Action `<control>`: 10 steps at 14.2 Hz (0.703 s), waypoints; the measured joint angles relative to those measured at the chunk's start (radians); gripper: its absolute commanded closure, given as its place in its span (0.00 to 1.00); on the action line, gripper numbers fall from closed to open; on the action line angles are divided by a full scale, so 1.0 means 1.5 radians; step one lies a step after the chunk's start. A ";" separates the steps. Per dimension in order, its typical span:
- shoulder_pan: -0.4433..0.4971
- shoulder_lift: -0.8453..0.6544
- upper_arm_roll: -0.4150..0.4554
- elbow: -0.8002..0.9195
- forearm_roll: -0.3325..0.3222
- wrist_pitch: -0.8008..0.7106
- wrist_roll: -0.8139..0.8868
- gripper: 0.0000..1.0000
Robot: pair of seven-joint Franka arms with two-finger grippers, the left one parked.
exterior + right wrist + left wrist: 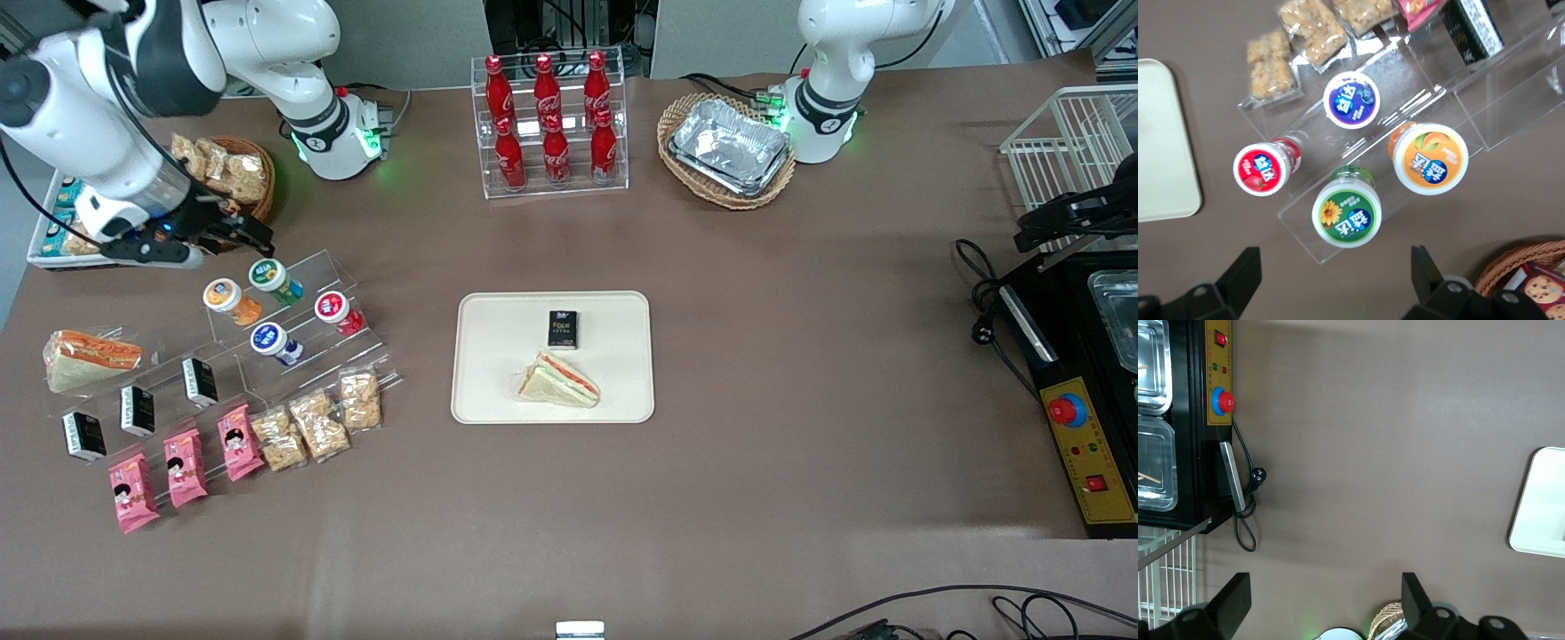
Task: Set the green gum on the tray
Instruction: 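Lower the right gripper onto the green-capped bottle and close on it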
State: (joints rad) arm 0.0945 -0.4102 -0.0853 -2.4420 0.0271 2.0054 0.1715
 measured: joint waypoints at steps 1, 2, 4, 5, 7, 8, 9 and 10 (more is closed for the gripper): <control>0.000 0.008 0.000 -0.009 0.000 0.016 0.011 0.00; 0.000 0.016 0.000 -0.014 0.000 0.030 0.017 0.00; 0.000 0.034 0.000 -0.017 0.000 0.054 0.023 0.00; 0.000 0.043 0.000 -0.019 -0.005 0.068 0.025 0.00; 0.000 0.056 0.000 -0.025 -0.016 0.087 0.029 0.00; 0.000 0.061 0.000 -0.028 -0.018 0.091 0.032 0.00; 0.000 0.065 0.000 -0.029 -0.019 0.094 0.035 0.00; 0.000 0.067 0.000 -0.031 -0.020 0.096 0.038 0.00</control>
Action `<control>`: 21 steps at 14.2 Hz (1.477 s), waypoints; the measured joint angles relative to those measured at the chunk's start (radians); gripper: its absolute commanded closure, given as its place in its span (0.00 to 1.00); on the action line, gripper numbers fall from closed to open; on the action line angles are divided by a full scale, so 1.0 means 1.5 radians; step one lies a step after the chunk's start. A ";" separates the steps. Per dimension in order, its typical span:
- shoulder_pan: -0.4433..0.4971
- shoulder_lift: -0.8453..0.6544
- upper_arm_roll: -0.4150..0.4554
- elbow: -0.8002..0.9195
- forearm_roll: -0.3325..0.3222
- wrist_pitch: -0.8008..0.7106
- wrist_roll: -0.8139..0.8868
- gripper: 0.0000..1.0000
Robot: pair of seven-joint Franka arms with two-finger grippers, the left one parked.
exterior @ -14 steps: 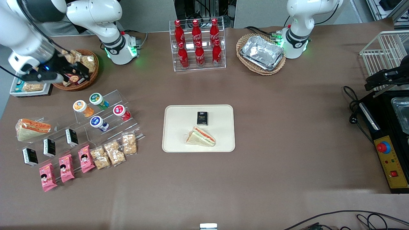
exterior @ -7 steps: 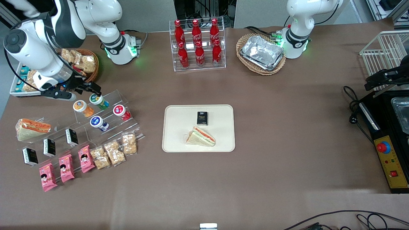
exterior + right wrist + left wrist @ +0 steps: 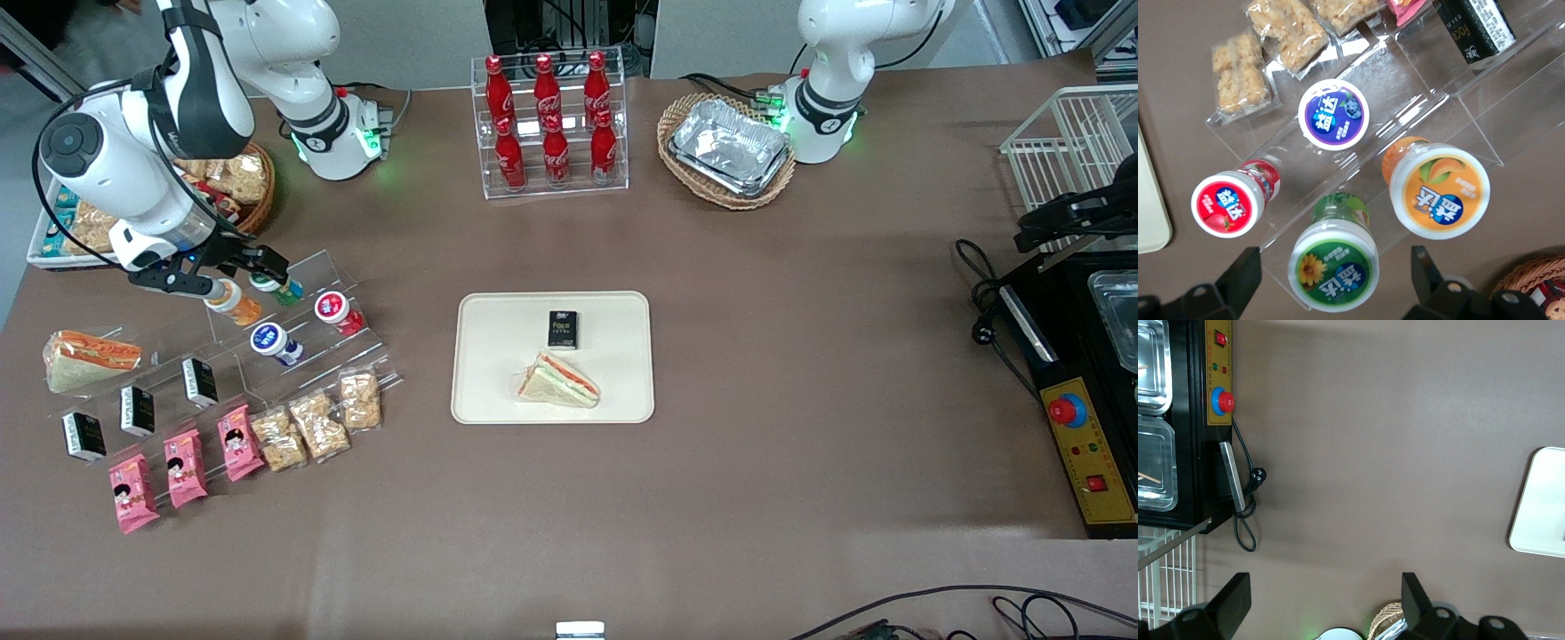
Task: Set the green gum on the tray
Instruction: 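Lower the right gripper onto the green-capped bottle and close on it, then lift the green-capped bottle out of the rack with the right gripper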
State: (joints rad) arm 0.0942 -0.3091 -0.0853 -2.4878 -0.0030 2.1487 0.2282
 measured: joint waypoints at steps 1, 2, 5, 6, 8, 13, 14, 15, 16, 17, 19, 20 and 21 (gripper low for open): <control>0.000 0.002 0.000 -0.001 0.000 0.002 0.002 0.00; 0.000 0.006 0.000 -0.002 -0.001 0.003 0.002 0.00; 0.001 0.014 0.001 -0.004 -0.001 0.004 0.003 0.00; 0.001 0.015 0.001 -0.005 -0.001 0.004 0.004 0.00; 0.001 0.015 0.002 -0.007 -0.001 0.004 0.006 0.04; 0.001 0.017 0.004 -0.016 -0.001 0.004 0.015 0.61; 0.001 0.017 0.004 -0.016 -0.001 0.005 0.016 0.69; 0.002 0.017 0.004 -0.016 -0.001 0.005 0.016 0.84; 0.002 0.017 0.004 -0.016 -0.001 0.005 0.016 0.96; 0.002 0.018 0.005 -0.016 -0.001 0.006 0.016 1.00; 0.003 0.017 0.005 -0.016 -0.001 0.006 0.016 1.00; 0.004 0.016 0.005 -0.014 -0.001 0.007 0.016 1.00; 0.005 0.014 0.006 -0.008 -0.002 0.007 0.014 1.00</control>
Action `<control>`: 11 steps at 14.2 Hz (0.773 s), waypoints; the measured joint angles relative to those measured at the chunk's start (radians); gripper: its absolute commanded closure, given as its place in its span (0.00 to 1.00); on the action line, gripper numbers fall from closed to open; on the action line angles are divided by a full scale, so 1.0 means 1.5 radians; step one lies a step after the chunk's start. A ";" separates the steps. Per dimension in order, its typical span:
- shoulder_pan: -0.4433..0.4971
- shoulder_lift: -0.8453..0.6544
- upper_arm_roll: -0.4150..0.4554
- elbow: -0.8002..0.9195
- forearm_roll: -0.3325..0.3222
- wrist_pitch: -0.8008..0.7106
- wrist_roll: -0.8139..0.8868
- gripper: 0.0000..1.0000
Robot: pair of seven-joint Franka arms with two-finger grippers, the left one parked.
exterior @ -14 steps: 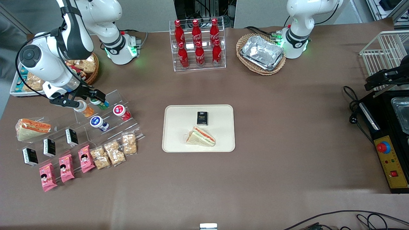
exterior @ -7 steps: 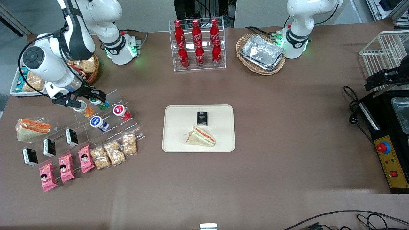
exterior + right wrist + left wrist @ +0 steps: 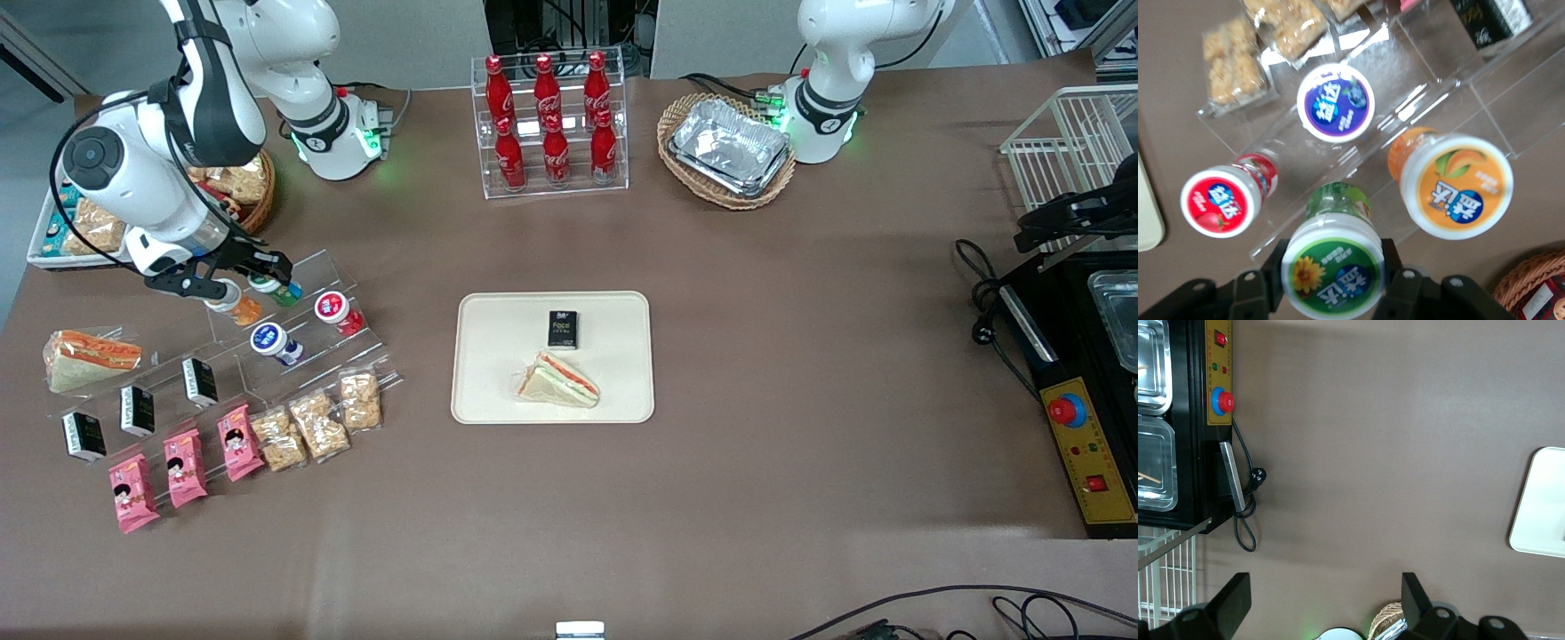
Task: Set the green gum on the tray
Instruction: 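Lift the green-capped bottle out of the rack with the right gripper, then carry the green-capped bottle over the cream tray beside the black packet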
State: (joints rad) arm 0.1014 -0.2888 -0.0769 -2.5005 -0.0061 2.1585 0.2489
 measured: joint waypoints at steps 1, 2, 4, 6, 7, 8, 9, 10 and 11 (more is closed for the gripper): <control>0.001 -0.005 0.001 0.012 -0.001 -0.009 -0.002 1.00; 0.001 -0.012 0.001 0.033 -0.002 -0.035 -0.006 1.00; 0.004 -0.027 0.001 0.111 -0.003 -0.136 -0.014 1.00; 0.029 -0.034 0.002 0.220 -0.003 -0.249 -0.017 1.00; 0.047 -0.033 0.003 0.274 -0.003 -0.292 -0.016 1.00; 0.067 -0.030 0.005 0.322 -0.002 -0.324 -0.010 1.00; 0.088 -0.022 0.010 0.362 -0.002 -0.345 0.009 1.00; 0.109 -0.009 0.019 0.391 0.000 -0.354 0.041 1.00; 0.133 0.008 0.029 0.411 0.003 -0.358 0.083 1.00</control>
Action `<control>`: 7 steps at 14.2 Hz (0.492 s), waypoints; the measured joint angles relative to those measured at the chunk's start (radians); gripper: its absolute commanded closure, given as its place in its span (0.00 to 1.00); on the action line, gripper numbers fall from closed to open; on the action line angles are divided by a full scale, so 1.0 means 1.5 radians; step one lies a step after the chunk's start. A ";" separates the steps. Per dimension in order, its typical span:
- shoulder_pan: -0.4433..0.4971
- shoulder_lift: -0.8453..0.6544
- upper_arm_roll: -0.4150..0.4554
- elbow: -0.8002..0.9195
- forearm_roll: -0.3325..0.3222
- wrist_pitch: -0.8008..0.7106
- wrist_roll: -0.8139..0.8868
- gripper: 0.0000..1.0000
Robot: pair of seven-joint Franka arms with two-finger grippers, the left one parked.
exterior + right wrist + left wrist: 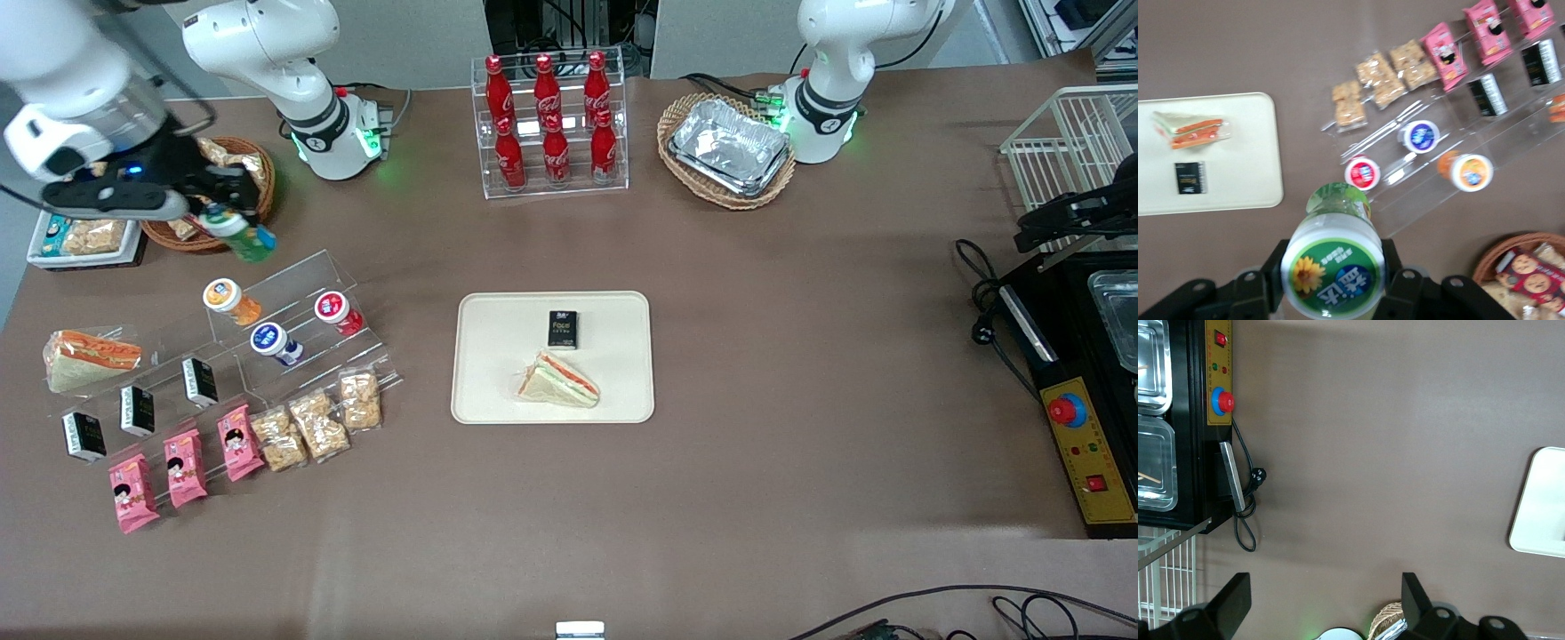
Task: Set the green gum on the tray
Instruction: 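Carry the green-capped bottle over the cream tray beside the black packet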
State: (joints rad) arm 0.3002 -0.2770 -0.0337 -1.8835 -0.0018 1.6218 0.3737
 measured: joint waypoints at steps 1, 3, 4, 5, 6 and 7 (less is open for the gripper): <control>0.026 0.021 0.010 0.012 0.004 0.000 0.050 1.00; 0.085 0.072 0.024 0.022 0.005 0.027 0.144 1.00; 0.115 0.101 0.027 0.023 0.006 0.056 0.182 1.00; 0.144 0.134 0.027 0.022 0.005 0.087 0.221 1.00; 0.171 0.173 0.028 0.021 0.005 0.125 0.260 1.00; 0.195 0.213 0.027 0.020 0.005 0.165 0.293 1.00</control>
State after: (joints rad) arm 0.5921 0.0422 0.0075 -1.8529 0.0063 1.8697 0.8125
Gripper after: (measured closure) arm 0.414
